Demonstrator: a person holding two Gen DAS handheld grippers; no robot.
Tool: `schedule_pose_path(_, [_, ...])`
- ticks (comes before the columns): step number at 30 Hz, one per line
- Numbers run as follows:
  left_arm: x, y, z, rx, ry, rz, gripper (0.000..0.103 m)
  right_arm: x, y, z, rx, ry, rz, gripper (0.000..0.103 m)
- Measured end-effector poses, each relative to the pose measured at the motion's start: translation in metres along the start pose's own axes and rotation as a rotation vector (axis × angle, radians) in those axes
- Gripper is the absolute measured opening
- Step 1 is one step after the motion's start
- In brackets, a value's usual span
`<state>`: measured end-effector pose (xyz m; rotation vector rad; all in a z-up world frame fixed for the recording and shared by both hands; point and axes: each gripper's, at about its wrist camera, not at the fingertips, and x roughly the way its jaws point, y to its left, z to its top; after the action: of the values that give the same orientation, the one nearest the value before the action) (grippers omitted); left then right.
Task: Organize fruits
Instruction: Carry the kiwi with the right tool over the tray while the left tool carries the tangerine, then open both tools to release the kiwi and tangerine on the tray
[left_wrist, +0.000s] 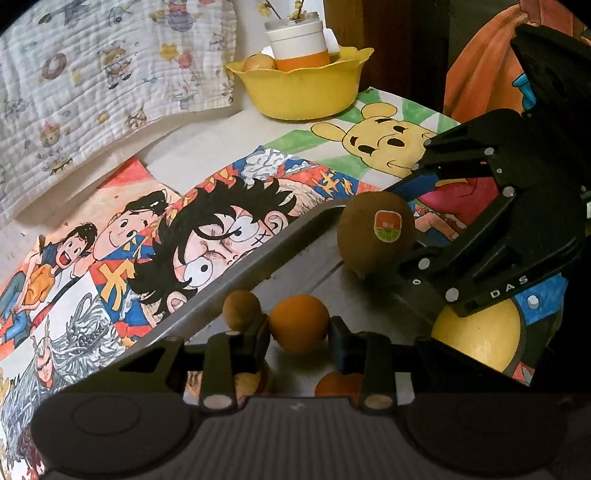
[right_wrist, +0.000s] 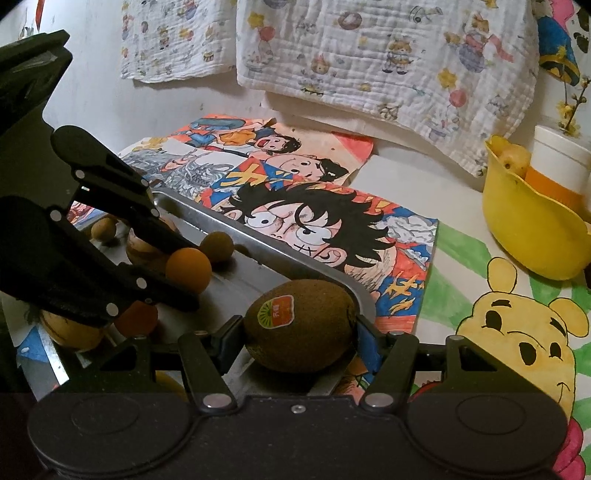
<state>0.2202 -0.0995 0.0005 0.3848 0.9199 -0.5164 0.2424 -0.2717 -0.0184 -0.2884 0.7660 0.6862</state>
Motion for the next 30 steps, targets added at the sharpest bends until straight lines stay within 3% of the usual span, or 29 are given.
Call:
schedule_pose_path(9, [-0.003, 0.001, -0.001, -0.011, -0.002, 0.006, 0.041, 0.000, 0.001, 0.001, -0.011, 0.009, -0.001, 0.066])
schedule_pose_path(18, [-0.011, 0.001, -0.003, -0.015, -0.018, 0.019, 0.050, -0.002, 0.001, 0.001, -0.024, 0.007, -0.008, 0.067])
schedule_pose_path(22, [-0.020, 0.002, -0.004, -0.022, -0.043, 0.032, 0.059, -0.008, 0.002, 0.001, -0.025, -0.001, -0.021, 0.069])
schedule_pose_path(27, [-0.033, 0.005, -0.009, -0.051, -0.079, 0.058, 0.068, -0.021, 0.003, 0.001, -0.001, -0.029, -0.037, 0.079])
schedule_pose_path(30, [-0.041, 0.008, -0.013, -0.086, -0.101, 0.069, 0.079, -0.028, 0.004, 0.001, 0.018, -0.043, -0.046, 0.082])
